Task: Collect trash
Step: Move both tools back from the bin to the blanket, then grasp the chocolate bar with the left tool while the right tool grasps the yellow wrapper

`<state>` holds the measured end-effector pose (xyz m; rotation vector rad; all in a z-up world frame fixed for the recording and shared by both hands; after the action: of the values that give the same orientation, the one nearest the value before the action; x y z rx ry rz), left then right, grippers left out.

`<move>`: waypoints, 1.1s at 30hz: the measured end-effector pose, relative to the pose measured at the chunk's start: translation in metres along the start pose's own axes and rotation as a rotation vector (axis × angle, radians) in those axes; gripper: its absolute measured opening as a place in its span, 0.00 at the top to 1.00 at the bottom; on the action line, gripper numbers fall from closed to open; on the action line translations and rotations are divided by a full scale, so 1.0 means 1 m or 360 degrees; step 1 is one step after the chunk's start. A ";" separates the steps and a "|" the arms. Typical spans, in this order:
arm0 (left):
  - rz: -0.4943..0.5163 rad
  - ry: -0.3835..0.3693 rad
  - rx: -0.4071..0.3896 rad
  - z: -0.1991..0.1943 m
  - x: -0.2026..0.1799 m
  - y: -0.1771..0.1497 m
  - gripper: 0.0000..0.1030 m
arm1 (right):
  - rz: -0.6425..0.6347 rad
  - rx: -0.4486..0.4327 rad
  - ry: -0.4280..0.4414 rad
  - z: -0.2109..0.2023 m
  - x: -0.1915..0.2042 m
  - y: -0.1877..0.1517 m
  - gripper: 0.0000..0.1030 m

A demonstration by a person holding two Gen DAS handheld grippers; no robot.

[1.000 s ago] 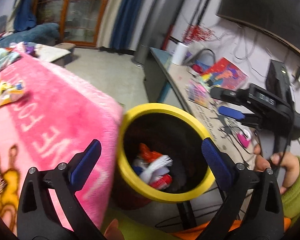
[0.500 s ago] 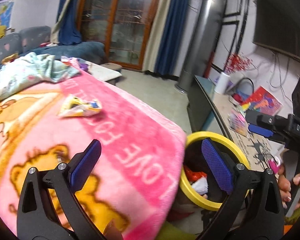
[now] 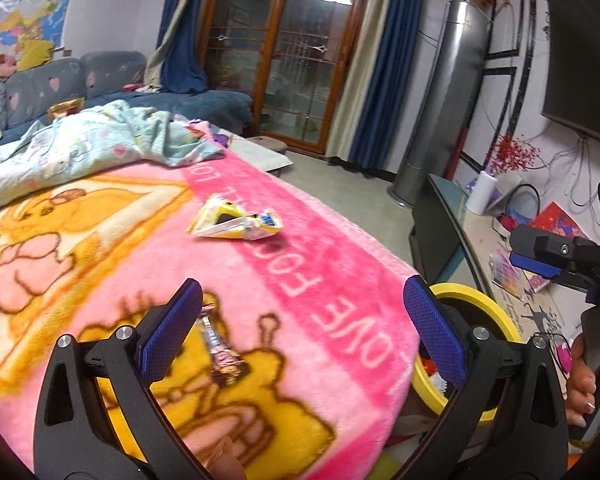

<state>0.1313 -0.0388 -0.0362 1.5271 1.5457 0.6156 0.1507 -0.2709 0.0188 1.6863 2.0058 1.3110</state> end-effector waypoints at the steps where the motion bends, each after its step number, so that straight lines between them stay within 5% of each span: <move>1: -0.0012 0.0014 0.0000 0.000 0.004 0.000 0.10 | -0.0010 0.0006 0.0010 0.003 0.004 0.001 0.09; 20: -0.0287 0.0078 0.0143 0.016 0.073 -0.019 0.11 | -0.0127 0.0162 0.0143 0.094 0.059 0.026 0.09; 33: -0.0335 -0.0035 0.0268 0.042 0.075 -0.033 0.45 | -0.0087 0.0267 0.0099 0.188 0.065 0.054 0.09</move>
<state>0.1561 0.0203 -0.1024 1.4622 1.7498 0.3549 0.2900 -0.1261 -0.0275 1.6651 2.2375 1.2218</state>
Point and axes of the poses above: each gripper's, at about its wrist camera, not at the fingertips, and z roughly the way its jaws point, x to its left, y to its top, the point moved 1 cm from there along z, roughly the way its jaws point, and after that the axes turned 4 degrees about -y, right-handed, at the moved point
